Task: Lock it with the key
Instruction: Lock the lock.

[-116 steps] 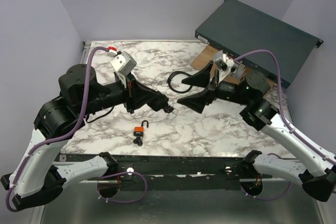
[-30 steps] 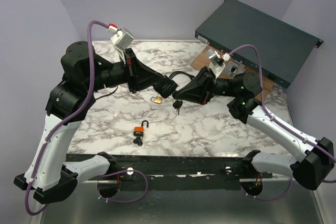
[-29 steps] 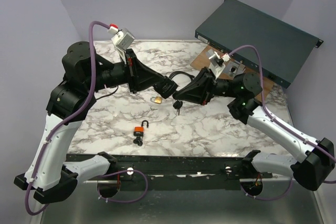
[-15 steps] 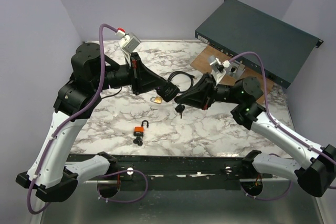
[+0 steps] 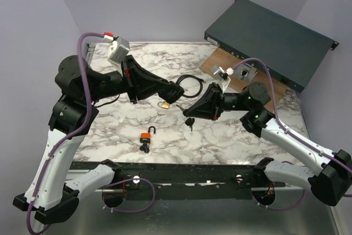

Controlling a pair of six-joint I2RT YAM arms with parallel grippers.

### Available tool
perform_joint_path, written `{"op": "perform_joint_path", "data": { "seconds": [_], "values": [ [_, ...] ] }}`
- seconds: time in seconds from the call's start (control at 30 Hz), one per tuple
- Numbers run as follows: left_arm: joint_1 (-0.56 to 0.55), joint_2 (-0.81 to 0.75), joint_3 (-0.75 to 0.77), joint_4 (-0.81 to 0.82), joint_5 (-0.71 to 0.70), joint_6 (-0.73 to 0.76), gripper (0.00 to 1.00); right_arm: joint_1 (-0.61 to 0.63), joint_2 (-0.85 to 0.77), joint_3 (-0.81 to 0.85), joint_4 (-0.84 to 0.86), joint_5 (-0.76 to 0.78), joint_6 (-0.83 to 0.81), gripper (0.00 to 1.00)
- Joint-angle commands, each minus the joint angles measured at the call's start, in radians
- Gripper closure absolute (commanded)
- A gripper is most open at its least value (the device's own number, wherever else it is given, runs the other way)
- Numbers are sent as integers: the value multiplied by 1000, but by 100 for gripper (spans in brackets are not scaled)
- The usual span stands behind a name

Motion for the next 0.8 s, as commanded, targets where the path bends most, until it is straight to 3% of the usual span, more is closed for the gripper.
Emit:
{"op": "perform_joint_path", "data": {
  "seconds": [0.0,0.13,0.37,0.63,0.77],
  "values": [
    [3,-54,16,202,74,-8,100,-4,2,-19,-37,-40,17,99],
    [4,-54,8,142,-43,1,100,-4,-32,16,-229,93,-79,99],
    [10,-40,-94,78,-317,-68,100,-6,-119,93,-616,583,-173,99],
    [-9,-1,-484,390,-407,-278,100,-6,-115,161,-832,864,-135,99],
    [-77,106,-590,530,-438,-333,100,-6,-118,162,-891,1009,-113,99]
  ]
}}
